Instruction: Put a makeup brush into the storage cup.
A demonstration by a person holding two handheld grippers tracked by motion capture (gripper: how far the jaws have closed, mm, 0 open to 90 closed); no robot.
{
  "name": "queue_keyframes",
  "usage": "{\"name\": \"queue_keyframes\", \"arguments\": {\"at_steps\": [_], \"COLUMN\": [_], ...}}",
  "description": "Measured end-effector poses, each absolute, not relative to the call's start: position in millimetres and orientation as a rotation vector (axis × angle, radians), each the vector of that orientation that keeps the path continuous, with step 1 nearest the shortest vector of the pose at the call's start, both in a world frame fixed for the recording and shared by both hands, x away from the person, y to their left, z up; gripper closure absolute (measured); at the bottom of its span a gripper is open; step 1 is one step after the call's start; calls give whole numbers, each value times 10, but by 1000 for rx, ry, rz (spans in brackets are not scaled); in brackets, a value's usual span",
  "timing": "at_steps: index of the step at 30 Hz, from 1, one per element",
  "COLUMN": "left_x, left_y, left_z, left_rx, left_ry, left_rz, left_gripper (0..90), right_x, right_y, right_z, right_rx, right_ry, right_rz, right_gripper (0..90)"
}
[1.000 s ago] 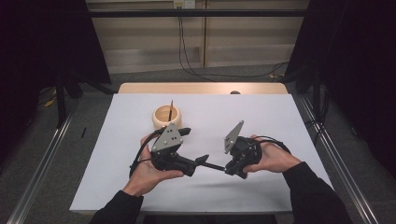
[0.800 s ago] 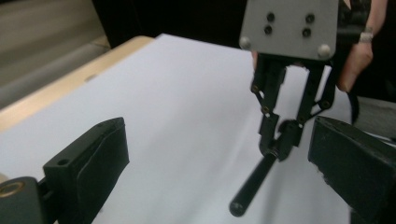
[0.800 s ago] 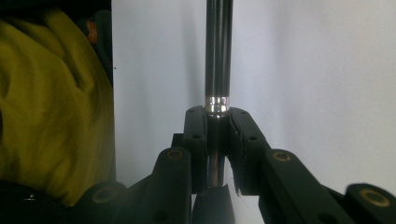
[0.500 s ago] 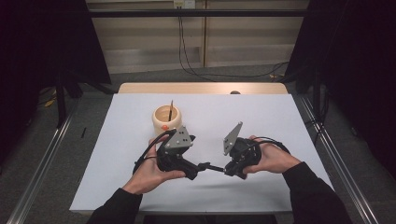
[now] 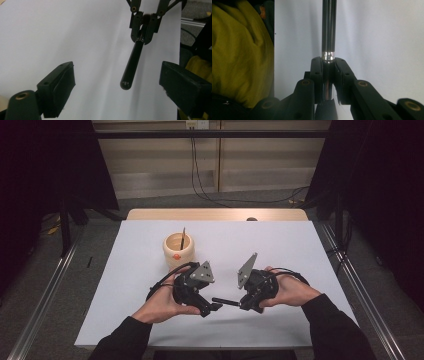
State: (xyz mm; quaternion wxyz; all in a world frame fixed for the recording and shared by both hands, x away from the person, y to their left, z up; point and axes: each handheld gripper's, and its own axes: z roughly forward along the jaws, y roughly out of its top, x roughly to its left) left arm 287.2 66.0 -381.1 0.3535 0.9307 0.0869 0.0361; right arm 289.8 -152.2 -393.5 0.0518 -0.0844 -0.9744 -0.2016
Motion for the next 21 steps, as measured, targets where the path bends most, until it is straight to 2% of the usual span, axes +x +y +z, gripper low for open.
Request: {"name": "queue_keyframes", "arguments": {"at_steps": [5,8,10,15,17,21], "left_x": [2879,2867,2857,2812,2790,2771], "left_y": [639,616,597,540,518,476], "left_z": [-3826,-3850,-3864,-3901,-3914,-3927], "left_rx": [2448,2493,2516,2545,2552,2568], "left_ry": [200,174,137,85,62,51], "left_rz": [81,76,67,37,1,0], "left_gripper": [129,166,225,306,391,439], "right_x": [2876,2875,2874,2867,2865,2862], "right_y": [-1502,-1486,-1477,-1462,-1459,-1451], "right_z": [-3939,-3955,-3958,-3969,-3972,-3980], "right_rx": [-248,-232,-225,-212,-200,-196], "right_ry": [-2964,-2968,-2969,-2971,-2969,-2967], "right_rz": [-603,-598,-592,-587,-590,-591], "right_gripper": [788,788,788,788,788,788]}}
